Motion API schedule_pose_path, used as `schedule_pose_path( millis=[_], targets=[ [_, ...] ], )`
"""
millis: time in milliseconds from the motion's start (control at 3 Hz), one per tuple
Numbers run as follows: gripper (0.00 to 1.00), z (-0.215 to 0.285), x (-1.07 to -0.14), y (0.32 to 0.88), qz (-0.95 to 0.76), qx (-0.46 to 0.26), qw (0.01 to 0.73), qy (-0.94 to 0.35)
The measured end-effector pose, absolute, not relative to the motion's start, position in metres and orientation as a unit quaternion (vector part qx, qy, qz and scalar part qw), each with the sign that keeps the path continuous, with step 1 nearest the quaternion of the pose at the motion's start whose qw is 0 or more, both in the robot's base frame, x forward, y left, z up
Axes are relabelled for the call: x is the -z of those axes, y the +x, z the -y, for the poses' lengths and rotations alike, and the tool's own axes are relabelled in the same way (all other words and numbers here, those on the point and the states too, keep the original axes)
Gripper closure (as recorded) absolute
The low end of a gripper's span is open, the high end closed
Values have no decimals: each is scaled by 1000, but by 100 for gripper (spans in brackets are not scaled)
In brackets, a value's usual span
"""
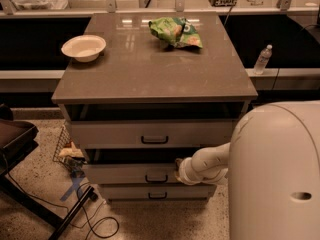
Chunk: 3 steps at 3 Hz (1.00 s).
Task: Open middle drawer
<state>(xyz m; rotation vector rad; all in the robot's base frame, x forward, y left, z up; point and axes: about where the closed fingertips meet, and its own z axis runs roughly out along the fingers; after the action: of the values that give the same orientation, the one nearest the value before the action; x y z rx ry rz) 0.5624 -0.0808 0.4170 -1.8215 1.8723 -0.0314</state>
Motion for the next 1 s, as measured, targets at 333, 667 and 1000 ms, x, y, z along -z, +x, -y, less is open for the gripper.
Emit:
schedule_pose_path(
  millis=[333, 667, 1000],
  targets=[
    [51, 81, -417, 562, -692, 12, 262, -673],
    [27, 81, -417, 562, -692, 12, 262, -673],
    [4, 81, -417, 562, -692, 12, 262, -673]
  ],
)
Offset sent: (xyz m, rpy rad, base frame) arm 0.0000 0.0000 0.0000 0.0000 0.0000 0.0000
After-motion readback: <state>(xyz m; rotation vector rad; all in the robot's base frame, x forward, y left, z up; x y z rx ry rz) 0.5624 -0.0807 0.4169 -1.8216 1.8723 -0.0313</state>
